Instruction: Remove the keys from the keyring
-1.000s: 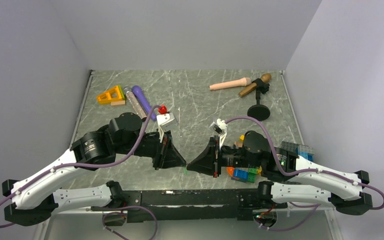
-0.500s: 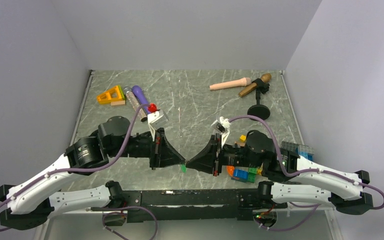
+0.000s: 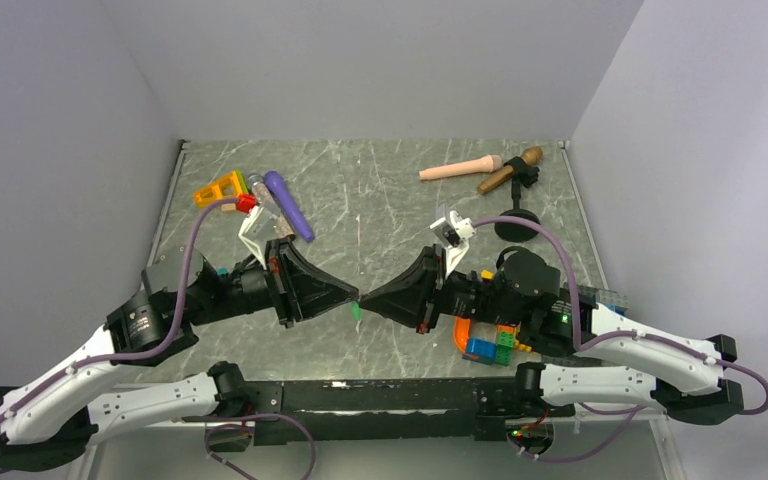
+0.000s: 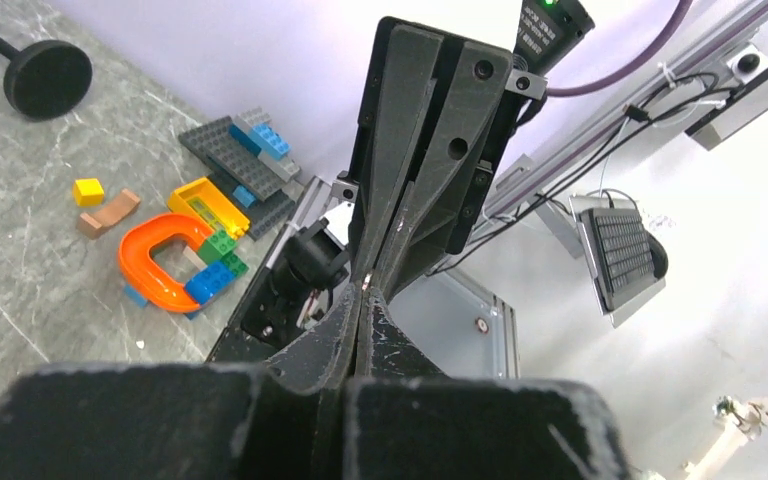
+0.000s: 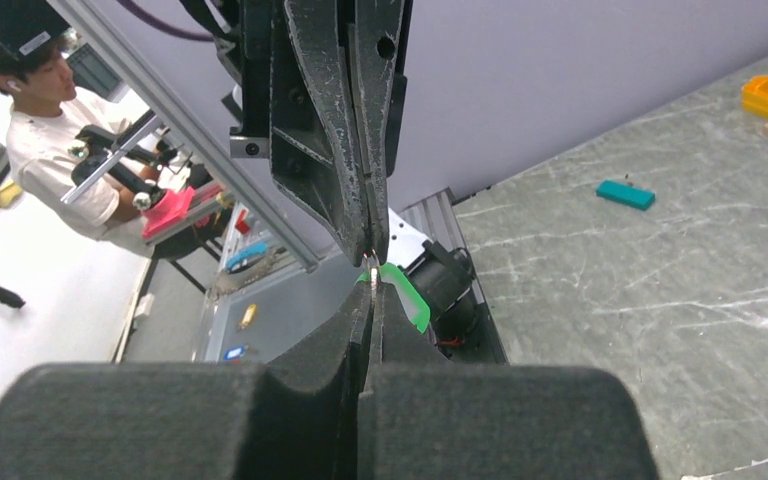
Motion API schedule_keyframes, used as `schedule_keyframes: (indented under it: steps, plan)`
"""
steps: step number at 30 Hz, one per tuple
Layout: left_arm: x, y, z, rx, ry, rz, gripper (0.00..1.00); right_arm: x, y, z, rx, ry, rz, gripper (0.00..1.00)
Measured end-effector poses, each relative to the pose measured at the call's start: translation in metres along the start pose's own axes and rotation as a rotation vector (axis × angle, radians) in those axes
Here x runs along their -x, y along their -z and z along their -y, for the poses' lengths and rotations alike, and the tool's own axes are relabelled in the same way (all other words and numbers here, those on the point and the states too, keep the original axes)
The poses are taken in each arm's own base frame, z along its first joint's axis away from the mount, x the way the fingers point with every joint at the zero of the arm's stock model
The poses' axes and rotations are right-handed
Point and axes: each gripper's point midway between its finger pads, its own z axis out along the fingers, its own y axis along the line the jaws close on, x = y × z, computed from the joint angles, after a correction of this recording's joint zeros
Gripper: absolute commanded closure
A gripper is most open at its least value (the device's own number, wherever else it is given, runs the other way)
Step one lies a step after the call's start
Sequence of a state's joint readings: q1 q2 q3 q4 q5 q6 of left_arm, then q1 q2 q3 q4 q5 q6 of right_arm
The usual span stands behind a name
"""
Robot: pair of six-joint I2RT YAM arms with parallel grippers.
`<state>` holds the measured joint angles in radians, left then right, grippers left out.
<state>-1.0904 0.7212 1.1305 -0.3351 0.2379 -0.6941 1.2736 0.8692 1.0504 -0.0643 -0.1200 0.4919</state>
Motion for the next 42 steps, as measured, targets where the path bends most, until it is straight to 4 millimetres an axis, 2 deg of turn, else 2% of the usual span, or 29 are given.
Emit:
schedule_keyframes:
  steps: [12, 22, 31, 42]
  plan:
    - [0.015, -0.001, 0.001, -0.021, 0.05, 0.125, 1.0, 0.015, -0.003, 0.001, -0.012, 0.016, 0.067, 1.0]
    - [0.018, -0.003, -0.001, 0.063, -0.018, 0.022, 1.0, 0.014, -0.006, 0.003, -0.014, 0.016, 0.064, 1.0]
    - [0.009, 0.002, -0.008, 0.115, -0.079, -0.076, 1.0, 0.003, -0.009, 0.007, -0.023, 0.011, 0.027, 1.0]
    - [-0.01, 0.018, -0.028, 0.145, -0.007, 0.003, 1.0, -0.012, -0.011, 0.013, -0.032, -0.019, 0.003, 1.0]
